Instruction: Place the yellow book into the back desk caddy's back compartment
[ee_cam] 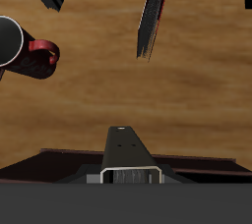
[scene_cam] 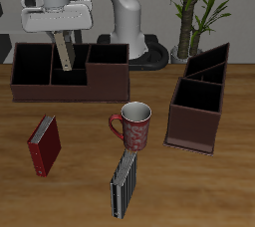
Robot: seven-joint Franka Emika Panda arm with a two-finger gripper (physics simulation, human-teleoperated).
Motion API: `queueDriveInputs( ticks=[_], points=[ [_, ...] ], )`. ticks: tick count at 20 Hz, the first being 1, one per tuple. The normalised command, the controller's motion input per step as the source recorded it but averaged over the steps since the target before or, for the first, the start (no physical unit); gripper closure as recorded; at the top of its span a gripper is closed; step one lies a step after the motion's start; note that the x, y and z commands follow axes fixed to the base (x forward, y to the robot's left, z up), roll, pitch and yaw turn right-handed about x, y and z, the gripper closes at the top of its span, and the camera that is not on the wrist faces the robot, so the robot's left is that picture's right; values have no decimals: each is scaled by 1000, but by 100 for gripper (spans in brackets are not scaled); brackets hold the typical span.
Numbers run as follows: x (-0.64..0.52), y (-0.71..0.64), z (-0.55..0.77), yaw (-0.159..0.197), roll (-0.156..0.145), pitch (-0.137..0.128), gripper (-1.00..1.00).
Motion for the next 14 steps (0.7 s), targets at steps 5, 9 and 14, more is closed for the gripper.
queueDriveInputs(
  ticks=[5,9,14],
  points=[
    [-157,-268,79,-1,-54,-27,100],
    [-214,-238,92,-23,24,-6,100],
    [-192,-162,50,13,-6,-6,100]
  ],
)
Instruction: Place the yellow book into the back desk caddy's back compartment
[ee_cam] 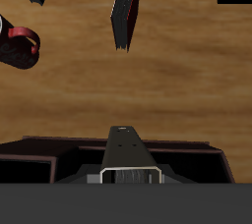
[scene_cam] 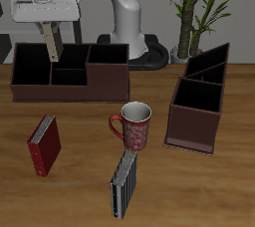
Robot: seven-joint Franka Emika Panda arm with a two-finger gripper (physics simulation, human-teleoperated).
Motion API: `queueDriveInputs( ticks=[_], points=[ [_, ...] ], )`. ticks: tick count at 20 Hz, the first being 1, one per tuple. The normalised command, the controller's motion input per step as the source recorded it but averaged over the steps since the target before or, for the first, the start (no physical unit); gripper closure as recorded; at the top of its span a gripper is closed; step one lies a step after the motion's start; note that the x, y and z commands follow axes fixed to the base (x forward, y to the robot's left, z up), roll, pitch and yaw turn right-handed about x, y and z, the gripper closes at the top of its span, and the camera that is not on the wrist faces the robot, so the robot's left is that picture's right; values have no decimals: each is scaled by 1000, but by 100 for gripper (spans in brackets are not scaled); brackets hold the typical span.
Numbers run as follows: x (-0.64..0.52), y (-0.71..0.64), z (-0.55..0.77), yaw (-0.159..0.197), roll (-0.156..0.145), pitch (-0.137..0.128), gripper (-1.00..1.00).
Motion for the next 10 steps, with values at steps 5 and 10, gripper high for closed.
queueDriveInputs(
  ticks=[5,10],
  points=[
    [-182,-317,54,-39,-16,-7,100],
    [-122,-42,-14,-14,39,17,100]
  ],
)
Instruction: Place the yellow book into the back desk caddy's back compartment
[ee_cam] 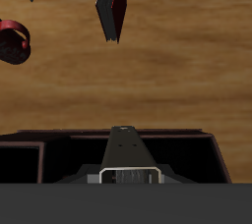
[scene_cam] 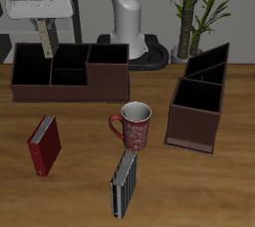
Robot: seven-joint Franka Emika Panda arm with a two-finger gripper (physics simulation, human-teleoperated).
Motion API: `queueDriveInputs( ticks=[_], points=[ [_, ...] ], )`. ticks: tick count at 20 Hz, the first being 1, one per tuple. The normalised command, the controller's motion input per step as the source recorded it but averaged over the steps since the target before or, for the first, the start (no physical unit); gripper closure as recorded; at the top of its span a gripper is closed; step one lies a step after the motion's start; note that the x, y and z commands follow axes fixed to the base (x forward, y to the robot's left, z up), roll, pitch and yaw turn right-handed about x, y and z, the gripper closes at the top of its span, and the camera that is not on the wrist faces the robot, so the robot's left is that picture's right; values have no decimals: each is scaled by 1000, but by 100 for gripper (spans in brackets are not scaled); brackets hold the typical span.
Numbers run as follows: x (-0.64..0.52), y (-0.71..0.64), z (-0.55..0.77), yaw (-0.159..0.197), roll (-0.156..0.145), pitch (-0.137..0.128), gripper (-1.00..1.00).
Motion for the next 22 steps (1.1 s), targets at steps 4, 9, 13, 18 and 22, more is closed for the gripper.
queueDriveInputs(
  ticks=[4,9,13,18,22],
  points=[
    [-148,-40,-55,25,98,17,100],
    [-39,-141,-71,12,-25,12,100],
    [-34,-121,59,2,-5,-6,100],
    [-20,-27,118,10,-11,-18,100],
    [38,141,41,103,9,2,100]
  ],
)
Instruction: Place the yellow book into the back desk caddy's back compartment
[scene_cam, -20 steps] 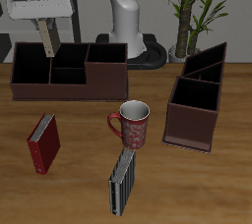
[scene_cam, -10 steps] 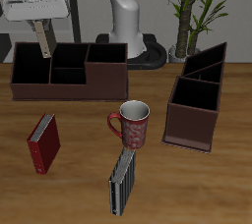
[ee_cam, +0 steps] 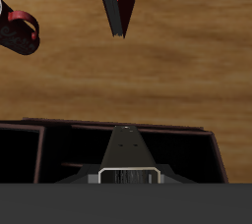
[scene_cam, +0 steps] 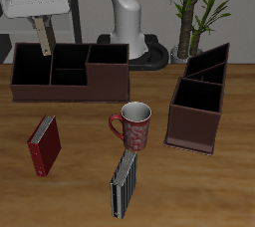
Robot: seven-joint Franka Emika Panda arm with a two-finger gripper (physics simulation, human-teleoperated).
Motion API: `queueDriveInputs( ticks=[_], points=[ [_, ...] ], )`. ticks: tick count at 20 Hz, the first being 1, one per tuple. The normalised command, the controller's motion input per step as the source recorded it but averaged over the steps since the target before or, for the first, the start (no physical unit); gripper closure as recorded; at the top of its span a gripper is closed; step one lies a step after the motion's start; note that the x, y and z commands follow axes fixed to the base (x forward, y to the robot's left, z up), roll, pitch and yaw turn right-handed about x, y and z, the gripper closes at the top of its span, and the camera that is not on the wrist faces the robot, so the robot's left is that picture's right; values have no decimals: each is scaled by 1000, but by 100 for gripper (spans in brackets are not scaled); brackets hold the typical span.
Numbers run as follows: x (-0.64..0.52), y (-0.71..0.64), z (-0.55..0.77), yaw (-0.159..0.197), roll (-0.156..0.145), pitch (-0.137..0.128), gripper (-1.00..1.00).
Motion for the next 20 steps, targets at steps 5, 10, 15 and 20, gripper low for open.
queueDriveInputs(
  ticks=[5,10,15,20],
  points=[
    [30,126,113,197,-4,-43,100],
    [-7,51,76,185,-8,-46,100],
    [-83,49,111,168,-23,-38,100],
    [-122,88,26,146,-7,-5,100]
  ],
)
